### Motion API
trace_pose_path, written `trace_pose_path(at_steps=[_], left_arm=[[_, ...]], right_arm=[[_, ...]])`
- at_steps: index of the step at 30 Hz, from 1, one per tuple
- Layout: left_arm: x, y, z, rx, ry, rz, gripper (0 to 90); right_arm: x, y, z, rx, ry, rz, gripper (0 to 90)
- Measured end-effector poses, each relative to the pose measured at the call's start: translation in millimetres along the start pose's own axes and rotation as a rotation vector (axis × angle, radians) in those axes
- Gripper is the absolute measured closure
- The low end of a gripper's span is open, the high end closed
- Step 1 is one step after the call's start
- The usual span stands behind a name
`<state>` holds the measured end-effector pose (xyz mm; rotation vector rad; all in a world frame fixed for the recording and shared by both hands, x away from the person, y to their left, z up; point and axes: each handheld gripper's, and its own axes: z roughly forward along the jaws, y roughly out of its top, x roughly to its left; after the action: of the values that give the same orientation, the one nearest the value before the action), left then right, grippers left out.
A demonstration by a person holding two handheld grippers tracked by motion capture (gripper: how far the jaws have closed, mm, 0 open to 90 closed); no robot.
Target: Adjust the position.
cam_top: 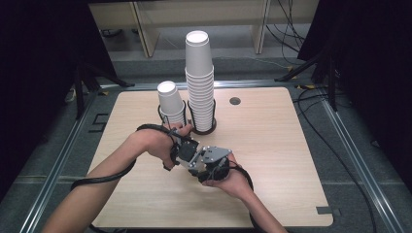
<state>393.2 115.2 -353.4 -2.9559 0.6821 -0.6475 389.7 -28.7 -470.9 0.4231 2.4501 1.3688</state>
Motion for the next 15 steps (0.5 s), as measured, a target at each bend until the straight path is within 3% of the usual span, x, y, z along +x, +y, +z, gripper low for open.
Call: trace_pose_path(at_steps=[15], left_arm=[[0.5,1.4,-3.1,-0.031,0.007,-0.002,16.6]], right_arm=[[-0.6,-2.4,-1.3,-0.016,-0.014,-0.033,29.2]])
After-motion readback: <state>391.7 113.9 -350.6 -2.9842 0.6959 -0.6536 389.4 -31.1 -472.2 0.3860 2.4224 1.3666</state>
